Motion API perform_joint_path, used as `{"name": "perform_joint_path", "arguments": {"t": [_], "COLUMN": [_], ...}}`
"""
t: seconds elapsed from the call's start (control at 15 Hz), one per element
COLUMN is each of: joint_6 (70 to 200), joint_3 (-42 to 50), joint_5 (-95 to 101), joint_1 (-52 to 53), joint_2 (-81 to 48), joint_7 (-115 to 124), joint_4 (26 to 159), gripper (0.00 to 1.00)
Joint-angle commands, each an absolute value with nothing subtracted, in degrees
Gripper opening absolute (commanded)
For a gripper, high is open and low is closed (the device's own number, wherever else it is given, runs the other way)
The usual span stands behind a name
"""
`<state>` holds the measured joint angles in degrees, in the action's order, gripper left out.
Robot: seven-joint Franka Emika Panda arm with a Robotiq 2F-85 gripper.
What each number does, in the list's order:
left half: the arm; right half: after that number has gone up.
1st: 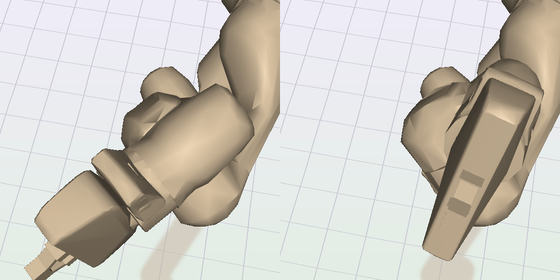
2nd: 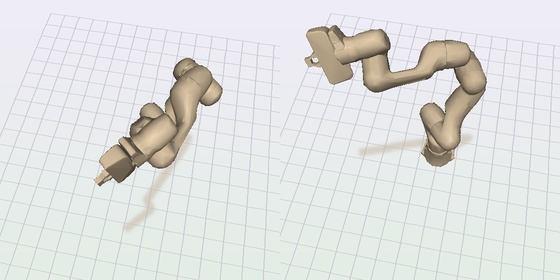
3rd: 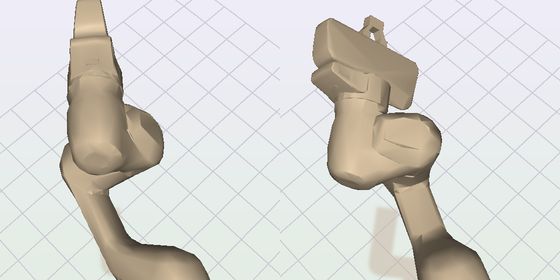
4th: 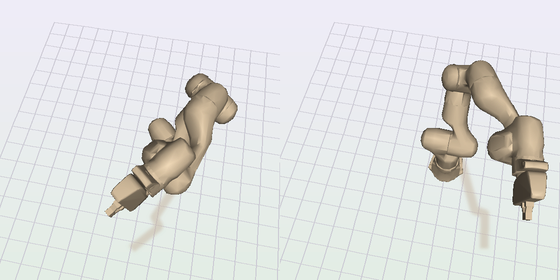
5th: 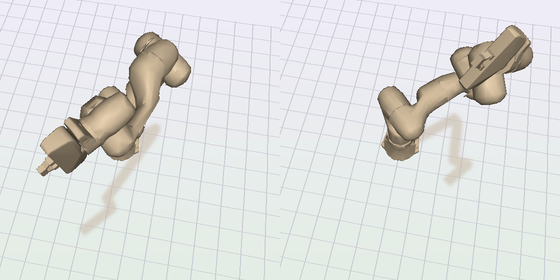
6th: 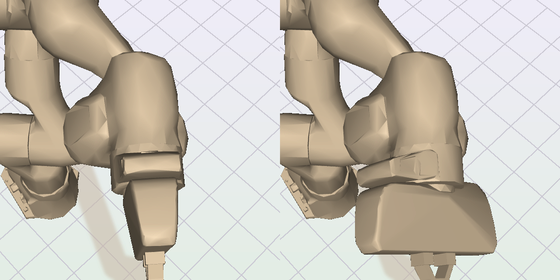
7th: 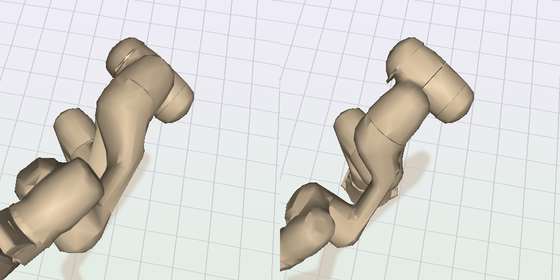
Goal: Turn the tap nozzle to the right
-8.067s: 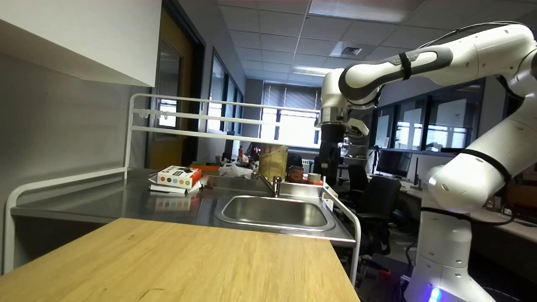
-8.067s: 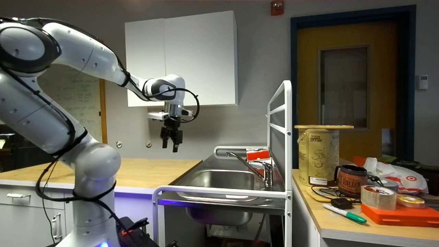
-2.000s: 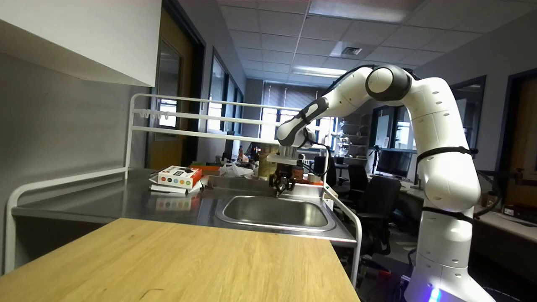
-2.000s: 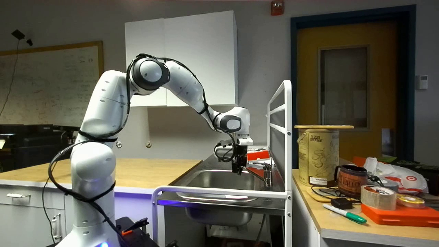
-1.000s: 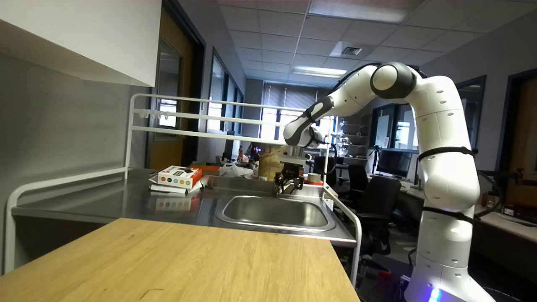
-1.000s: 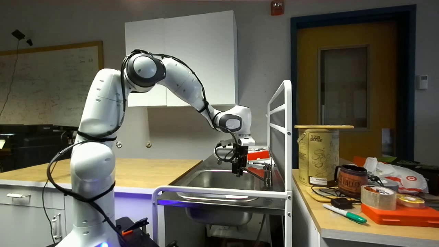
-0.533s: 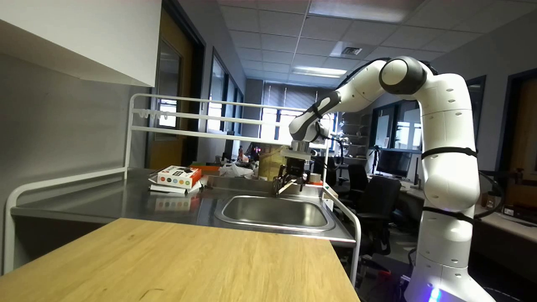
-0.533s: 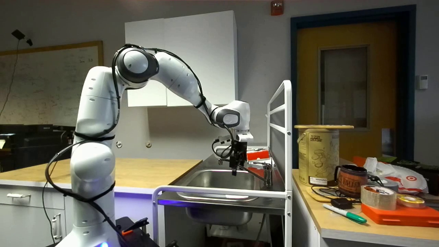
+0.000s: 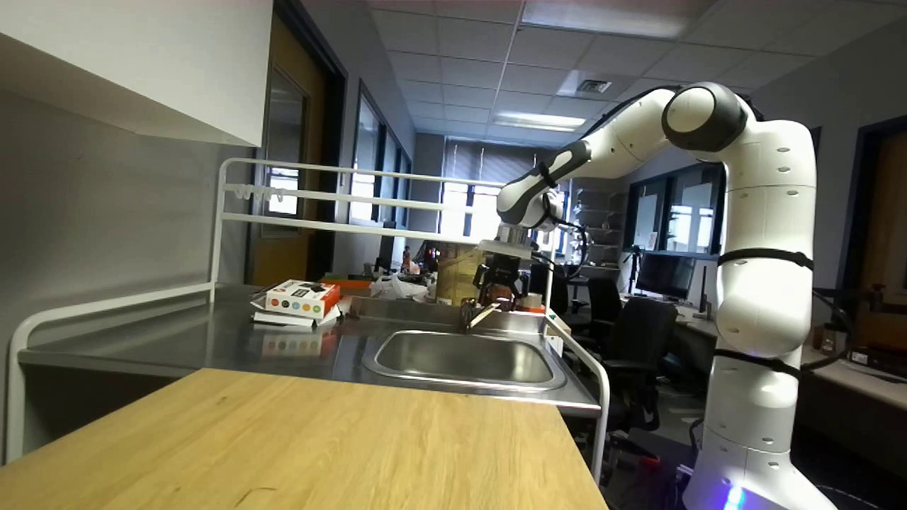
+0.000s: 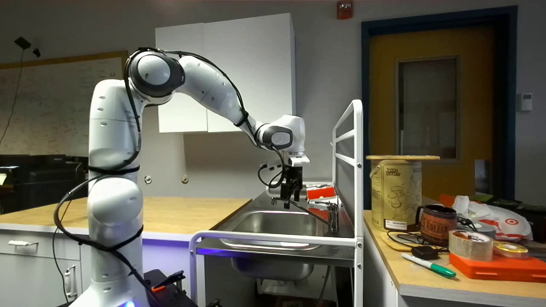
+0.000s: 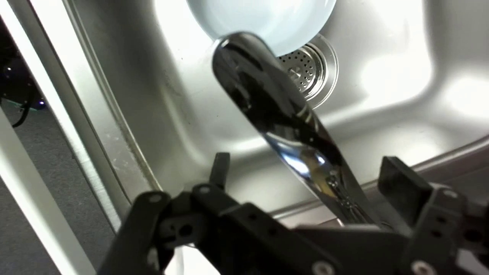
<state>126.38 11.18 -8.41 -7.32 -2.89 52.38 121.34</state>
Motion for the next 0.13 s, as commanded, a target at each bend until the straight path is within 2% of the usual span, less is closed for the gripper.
{"name": "perform_joint_path", "arguments": {"t": [0.0,0.07], "joint_6": [125.2,125.0], "joint_3": [9.7,9.3], "joint_5": [-6.6,-6.7], "joint_1": [-6.8,-6.6], "joint_2": [0.8,1.4], "joint_7": [54.2,54.1], "joint_4": [123.0,123.2], "gripper": [1.0,1.0]}}
